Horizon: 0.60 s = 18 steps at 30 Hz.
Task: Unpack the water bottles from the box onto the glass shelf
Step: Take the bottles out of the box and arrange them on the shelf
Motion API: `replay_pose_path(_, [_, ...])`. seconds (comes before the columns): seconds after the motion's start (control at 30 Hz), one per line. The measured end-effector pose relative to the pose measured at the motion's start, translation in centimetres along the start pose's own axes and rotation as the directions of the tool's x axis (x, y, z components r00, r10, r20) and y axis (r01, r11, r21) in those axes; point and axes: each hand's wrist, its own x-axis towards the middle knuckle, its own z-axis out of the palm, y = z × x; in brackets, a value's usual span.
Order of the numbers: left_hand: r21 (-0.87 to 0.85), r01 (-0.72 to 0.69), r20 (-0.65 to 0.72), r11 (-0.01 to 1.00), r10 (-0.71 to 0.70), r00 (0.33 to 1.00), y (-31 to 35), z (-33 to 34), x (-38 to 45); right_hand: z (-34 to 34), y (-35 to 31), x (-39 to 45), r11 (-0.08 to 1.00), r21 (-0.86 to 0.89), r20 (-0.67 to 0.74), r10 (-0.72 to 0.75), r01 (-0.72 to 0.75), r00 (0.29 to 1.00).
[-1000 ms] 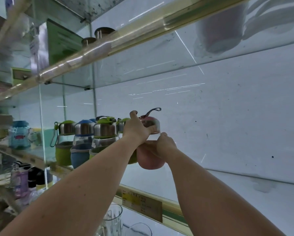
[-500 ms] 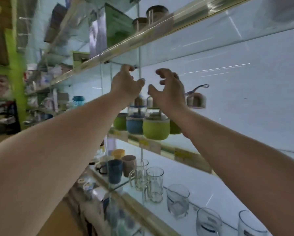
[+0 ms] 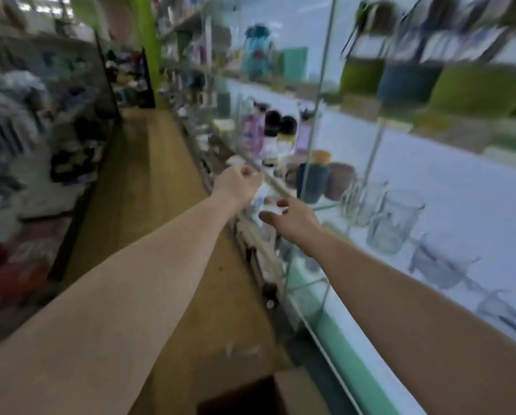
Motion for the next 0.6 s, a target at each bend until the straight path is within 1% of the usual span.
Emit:
replay_pose_path(0.07, [-0.012,0.096,0.039,0.995,-0.095,0.995,-4.7,1.9,-0.9,4.3,3.6,-0.4,0.997,-0.012,0.088,0.08,-0.08,0.993])
replay_pose_path(0.13, [-0.015,0.206,0.086,0.979,-0.204,0.975,-9.7,4.3,-2.4,8.7,7.9,-1.2,0.979,-0.011,0.168,0.203,-0.204,0.965])
replay_pose_path(0.2, [-0.02,0.31,0.15,0.95,-0.304,0.941,-14.2,7.1,-4.0,12.4,11.9,-2.0,0.948,-0.019,0.232,0.314,-0.318,0.921])
replay_pose_path(0.27, [-0.011,0.403,0.202,0.915,-0.393,0.897,-18.1,9.7,-5.4,15.3,15.4,-2.3,0.916,-0.022,0.27,0.391,-0.4,0.88])
replay_pose_path(0.33, [0.011,0.473,0.252,0.881,-0.461,0.851,-21.5,11.9,-6.3,17.8,18.6,-2.3,0.889,-0.041,0.294,0.447,-0.456,0.845])
replay_pose_path(0.43, [0.038,0.564,0.292,0.825,-0.549,0.783,-26.6,14.9,-7.7,21.0,23.6,-3.1,0.852,-0.125,0.353,0.517,-0.508,0.78])
replay_pose_path(0.5, [0.071,0.616,0.294,0.785,-0.606,0.739,-30.3,16.9,-9.1,22.9,27.3,-4.1,0.816,-0.188,0.377,0.574,-0.547,0.727])
replay_pose_path(0.6, [0.115,0.686,0.3,0.719,-0.683,0.666,-35.6,20.1,-11.5,26.0,32.5,-5.6,0.759,-0.234,0.409,0.644,-0.608,0.646])
